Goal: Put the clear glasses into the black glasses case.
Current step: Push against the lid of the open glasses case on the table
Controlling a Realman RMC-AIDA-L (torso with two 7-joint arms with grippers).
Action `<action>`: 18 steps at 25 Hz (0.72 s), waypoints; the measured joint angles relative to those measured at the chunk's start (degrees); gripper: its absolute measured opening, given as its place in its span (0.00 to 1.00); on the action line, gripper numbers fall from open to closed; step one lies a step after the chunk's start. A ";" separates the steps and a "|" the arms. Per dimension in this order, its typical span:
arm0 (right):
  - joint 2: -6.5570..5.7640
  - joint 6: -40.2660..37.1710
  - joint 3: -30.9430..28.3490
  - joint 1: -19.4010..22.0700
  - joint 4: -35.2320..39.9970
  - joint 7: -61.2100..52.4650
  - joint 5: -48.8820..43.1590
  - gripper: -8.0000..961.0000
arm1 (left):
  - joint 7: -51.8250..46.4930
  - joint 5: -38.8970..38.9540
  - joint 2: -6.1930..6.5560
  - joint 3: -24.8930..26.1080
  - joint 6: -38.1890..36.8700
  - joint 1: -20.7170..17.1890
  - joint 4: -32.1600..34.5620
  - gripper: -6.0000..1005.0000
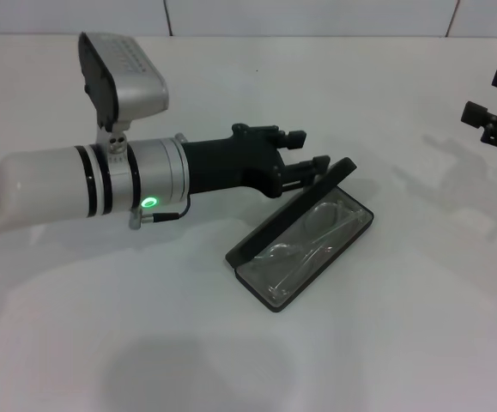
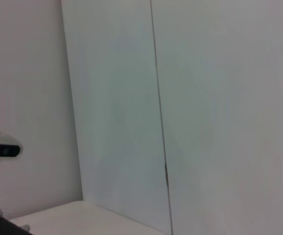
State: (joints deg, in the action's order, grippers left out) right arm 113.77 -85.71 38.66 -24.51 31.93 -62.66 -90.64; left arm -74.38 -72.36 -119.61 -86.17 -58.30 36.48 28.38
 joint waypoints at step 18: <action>0.09 0.92 0.72 -0.01 0.06 0.00 -0.40 0.80 | -2.34 -5.95 -0.04 -0.56 0.19 0.01 -0.50 0.54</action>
State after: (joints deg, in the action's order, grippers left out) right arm 113.86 -84.79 39.37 -24.52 32.00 -62.66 -91.04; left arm -76.72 -78.31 -119.65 -86.73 -58.11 36.49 27.89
